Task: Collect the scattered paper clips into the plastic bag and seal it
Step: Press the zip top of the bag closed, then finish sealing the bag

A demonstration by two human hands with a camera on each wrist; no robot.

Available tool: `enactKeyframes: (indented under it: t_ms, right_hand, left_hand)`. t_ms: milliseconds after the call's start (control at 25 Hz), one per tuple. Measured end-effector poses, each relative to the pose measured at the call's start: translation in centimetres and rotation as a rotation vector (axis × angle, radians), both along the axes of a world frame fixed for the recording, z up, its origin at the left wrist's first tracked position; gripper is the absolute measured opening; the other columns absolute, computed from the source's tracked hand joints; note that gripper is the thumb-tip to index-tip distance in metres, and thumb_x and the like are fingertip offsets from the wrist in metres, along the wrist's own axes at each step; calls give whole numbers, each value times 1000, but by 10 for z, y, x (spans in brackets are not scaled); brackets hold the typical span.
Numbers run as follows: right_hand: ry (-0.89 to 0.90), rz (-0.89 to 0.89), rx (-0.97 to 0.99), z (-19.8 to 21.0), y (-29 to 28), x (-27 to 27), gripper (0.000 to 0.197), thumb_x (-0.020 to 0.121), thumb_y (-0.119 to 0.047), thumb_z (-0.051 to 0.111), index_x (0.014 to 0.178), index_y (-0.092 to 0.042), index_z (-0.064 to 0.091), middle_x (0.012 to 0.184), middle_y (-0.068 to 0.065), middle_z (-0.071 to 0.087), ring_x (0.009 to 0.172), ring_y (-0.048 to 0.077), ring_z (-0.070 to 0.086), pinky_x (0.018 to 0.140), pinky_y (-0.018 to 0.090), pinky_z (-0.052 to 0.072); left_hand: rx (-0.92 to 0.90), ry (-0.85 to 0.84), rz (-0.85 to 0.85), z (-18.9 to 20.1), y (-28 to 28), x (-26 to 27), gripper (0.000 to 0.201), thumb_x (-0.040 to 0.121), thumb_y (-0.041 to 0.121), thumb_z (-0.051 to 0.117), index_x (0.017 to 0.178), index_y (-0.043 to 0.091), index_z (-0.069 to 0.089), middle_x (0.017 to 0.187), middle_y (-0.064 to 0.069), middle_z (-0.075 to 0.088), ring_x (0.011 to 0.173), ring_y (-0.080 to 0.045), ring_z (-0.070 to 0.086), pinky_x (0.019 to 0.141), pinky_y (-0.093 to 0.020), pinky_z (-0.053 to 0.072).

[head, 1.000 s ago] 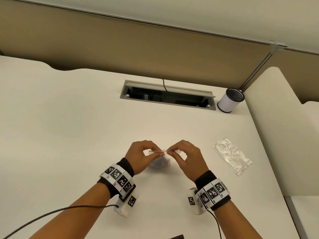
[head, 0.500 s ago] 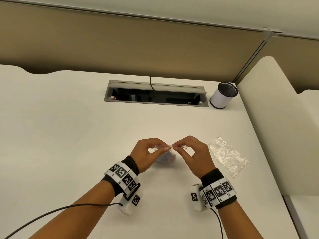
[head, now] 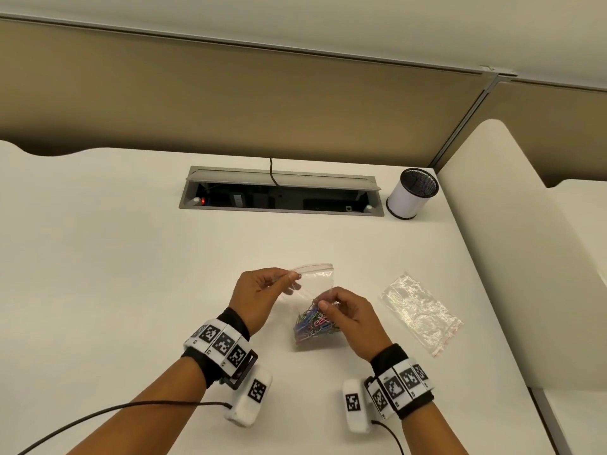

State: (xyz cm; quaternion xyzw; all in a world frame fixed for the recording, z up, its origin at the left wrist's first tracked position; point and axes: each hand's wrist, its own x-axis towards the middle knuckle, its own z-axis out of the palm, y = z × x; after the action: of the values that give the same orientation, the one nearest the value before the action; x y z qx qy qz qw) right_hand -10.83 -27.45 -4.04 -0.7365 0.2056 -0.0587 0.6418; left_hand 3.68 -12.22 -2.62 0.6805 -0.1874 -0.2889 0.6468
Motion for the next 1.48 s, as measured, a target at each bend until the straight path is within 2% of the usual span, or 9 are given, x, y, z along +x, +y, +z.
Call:
enactKeyframes:
  t_ms: [160,320,440,640,800,1000,1160,1360,1480]
  right_hand:
    - [43,-58,-50,2,-24,4,8,93,-22,61,95,-20,68,94,2,71,86,19,69,75,33,56]
    - [92,-322,-127,0,-70,5,13,94,-25,59,97,-16,68,95,0,71,94,19,67,78,27,53]
    - [211,-460,-195,-11,-112,19,24,93,-35,59,94,-13,67,98,4,73,97,23,68,87,35,53]
    - [482,-422,-416,-25,-152,49,36,94,-38,55,110,-8,68,114,14,69,108,32,61,94,33,44]
    - [523,-412,-503,-18,-154,56,39,92,-39,57,113,-7,67,117,14,68,110,32,60,93,31,43]
    - [491,-504,-577,2,-139,40,42,90,-49,56,110,-13,66,109,6,71,103,27,63,90,34,46]
    - [535,-507,-629,6,-139,-10,30,90,-35,61,113,-15,62,115,6,68,104,26,63,92,35,46]
    - [721,-381,-682,-7,-127,-58,72,74,-48,76,131,-13,47,128,10,51,120,30,50,101,38,39]
    - [774,-361,-742,-13,-122,-67,81,68,-49,79,133,-17,43,127,8,51,120,30,48,100,41,42]
  left_hand:
    - [127,-62,102,-9,6,19,17,84,24,74,72,12,76,71,-3,75,67,-13,67,73,-23,50]
    - [159,-84,99,-10,13,28,18,86,22,73,73,10,72,74,-4,74,68,-12,66,72,-22,50]
    - [193,-104,69,-13,12,23,19,86,23,73,70,14,72,75,-3,74,70,-11,65,73,-25,52]
    - [255,-135,-24,-18,3,9,21,83,28,76,68,14,70,75,-5,70,71,-10,60,66,-27,50]
    - [263,-154,-35,-16,3,6,21,84,27,76,67,16,69,69,6,67,70,-8,59,64,-23,49]
    - [281,-174,-50,-14,6,4,22,84,28,75,66,18,69,69,5,68,69,-8,59,62,-20,46]
    - [276,-205,-53,-9,14,-1,11,86,22,73,75,22,72,76,9,71,71,-7,62,64,-17,48]
    - [271,-215,-94,-13,22,-16,14,86,15,71,83,29,72,82,6,71,77,-10,64,67,-19,52]
    - [253,-232,-142,-7,14,-28,16,86,15,71,82,30,72,82,6,71,78,-10,64,69,-20,51]
